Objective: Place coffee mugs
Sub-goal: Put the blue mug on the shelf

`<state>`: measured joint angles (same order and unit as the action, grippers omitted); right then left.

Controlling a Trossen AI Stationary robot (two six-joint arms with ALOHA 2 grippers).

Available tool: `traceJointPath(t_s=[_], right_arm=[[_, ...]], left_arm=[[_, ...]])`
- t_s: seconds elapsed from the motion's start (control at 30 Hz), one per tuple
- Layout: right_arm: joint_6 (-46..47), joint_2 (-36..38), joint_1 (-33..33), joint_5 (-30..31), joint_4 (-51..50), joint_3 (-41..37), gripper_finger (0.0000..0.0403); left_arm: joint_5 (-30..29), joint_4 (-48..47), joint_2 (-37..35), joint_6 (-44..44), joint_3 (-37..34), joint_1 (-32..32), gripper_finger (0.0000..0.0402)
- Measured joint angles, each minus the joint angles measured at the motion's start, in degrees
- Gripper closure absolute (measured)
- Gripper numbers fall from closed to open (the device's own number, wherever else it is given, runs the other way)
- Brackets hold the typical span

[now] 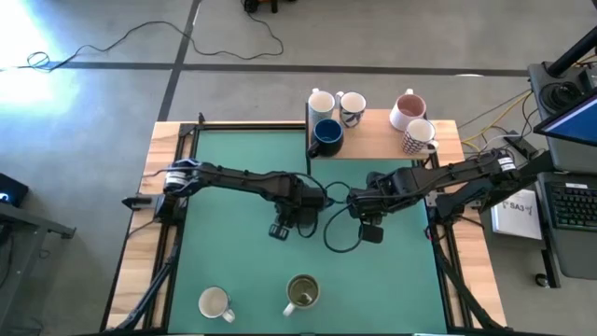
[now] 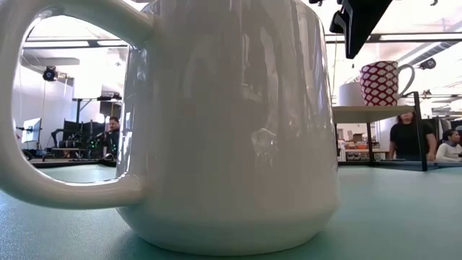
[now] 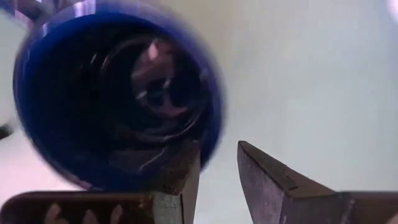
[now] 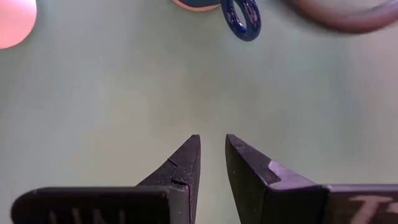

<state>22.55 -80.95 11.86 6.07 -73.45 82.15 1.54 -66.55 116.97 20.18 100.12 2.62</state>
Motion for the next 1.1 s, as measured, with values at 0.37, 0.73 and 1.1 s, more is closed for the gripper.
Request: traceJointPath(t_s=[0.37,0.73,1.1], right_arm=[[0.0,0.0,0.0,0.05,0.02,0.0,0.0339],[0.39,0.0,-0.02,0.04,0.04,0.0,0.0339],[1.53,0.0,-0.04,0.02,0.02,0.0,0.0339]], left_arm=[[-1.69,6.8,0.2,-0.27,-3.78,-0.03,0.0326],[6.0,12.5,0.22,-10.88,-0.67,0.7,0.0386],[9.92,16.14,0.24,-13.82,0.09,1.42,0.0376]])
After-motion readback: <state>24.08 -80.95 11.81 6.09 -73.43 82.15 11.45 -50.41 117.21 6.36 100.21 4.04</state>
